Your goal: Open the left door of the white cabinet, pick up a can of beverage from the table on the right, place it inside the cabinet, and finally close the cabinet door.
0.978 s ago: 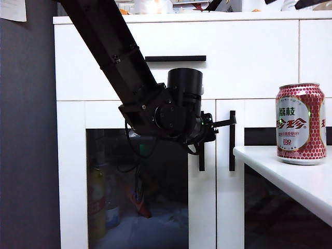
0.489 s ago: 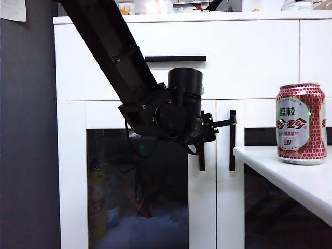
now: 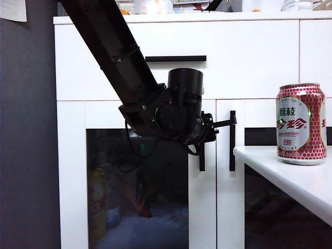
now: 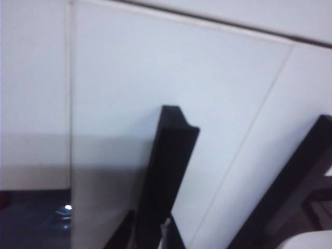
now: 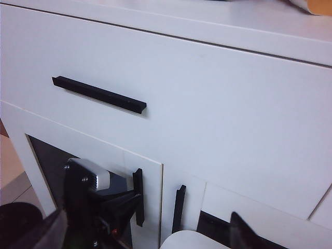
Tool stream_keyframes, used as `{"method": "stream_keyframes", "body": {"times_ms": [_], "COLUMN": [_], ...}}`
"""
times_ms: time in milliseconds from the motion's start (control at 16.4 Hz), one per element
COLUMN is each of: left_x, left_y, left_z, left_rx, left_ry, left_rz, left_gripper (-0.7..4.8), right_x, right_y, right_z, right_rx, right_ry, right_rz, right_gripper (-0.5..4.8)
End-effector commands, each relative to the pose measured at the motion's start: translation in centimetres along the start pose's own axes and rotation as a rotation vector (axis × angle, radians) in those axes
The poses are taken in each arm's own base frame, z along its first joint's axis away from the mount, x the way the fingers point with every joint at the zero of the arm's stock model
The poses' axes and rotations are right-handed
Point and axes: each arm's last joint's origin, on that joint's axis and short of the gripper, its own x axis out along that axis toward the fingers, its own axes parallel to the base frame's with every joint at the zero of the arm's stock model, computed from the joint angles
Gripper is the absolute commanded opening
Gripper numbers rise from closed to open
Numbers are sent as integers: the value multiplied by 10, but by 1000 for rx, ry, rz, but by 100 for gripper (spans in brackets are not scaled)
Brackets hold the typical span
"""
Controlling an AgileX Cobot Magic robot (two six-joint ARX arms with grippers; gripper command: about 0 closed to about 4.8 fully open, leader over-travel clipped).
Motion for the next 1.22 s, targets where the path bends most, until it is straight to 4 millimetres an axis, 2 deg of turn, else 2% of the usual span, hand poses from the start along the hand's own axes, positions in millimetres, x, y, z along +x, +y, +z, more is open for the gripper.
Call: {"method": "stream_keyframes", "body": {"times_ms": [61, 306, 550, 1223], "left_x": [-9, -15, -17, -17], "left_y": [-11, -8, -11, -12], "left_z": [-3, 2, 4, -5], "left_rx": [-50, -94, -104, -67], "left_ry": [-42, -149, -171, -86], "left_rz": [-94, -61, -73, -77], "left_gripper": [-6, -6, -6, -6], "right_x": [-1, -1, -1, -1], "right_y": [0, 0, 0, 0], "right_z": [5, 5, 4, 3], "right_rx": [-6, -5, -4, 8], "right_ry": [-39, -36, -33, -15], "right_rz": [0, 0, 0, 4], "right_gripper": [399, 399, 399, 399]}}
